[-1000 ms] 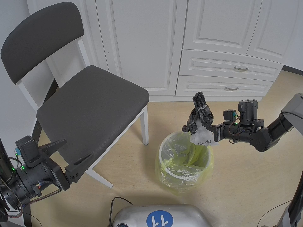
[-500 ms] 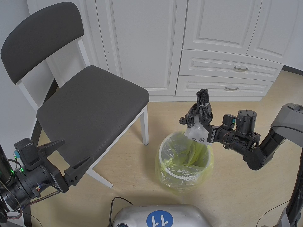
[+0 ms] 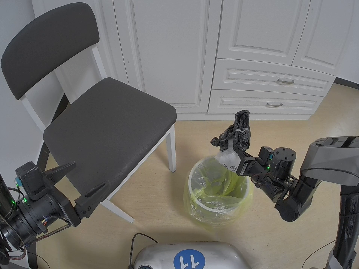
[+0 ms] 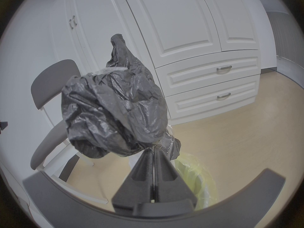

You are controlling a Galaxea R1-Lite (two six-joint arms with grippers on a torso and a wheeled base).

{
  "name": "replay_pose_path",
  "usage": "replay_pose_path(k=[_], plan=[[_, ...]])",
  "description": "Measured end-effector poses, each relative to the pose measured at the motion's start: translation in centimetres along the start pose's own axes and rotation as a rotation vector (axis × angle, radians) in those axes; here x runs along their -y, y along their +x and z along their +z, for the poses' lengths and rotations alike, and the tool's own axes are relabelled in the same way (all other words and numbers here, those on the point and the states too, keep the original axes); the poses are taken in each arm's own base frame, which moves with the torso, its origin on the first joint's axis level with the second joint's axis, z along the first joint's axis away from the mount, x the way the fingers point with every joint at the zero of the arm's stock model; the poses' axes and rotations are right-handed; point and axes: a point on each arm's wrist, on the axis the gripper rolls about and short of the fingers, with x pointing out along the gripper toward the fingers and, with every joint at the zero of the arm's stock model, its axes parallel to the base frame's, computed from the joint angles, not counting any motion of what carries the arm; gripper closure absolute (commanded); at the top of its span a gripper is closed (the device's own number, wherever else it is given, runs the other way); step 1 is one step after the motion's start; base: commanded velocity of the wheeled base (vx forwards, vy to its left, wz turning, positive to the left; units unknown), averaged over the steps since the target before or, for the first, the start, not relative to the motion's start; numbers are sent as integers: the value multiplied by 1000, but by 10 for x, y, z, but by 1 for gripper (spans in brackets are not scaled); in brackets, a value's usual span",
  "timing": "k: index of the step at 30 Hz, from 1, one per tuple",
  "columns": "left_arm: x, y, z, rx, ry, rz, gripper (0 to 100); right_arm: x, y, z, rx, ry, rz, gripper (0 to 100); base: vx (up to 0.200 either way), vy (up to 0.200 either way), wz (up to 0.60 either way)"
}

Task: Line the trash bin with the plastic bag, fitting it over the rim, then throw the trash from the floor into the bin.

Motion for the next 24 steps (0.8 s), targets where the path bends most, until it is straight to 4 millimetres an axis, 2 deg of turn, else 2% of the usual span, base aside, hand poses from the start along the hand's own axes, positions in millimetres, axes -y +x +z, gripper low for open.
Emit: replay_pose_path(k=[11,24], plan=[[0,2,-1,-8,-2,3,0,1,11,-14,-2,0,-44,100,0,0,0],[0,2,-2,-12,-1,2,0,8,25,-48,-61,-7,-68,100,0,0,0]])
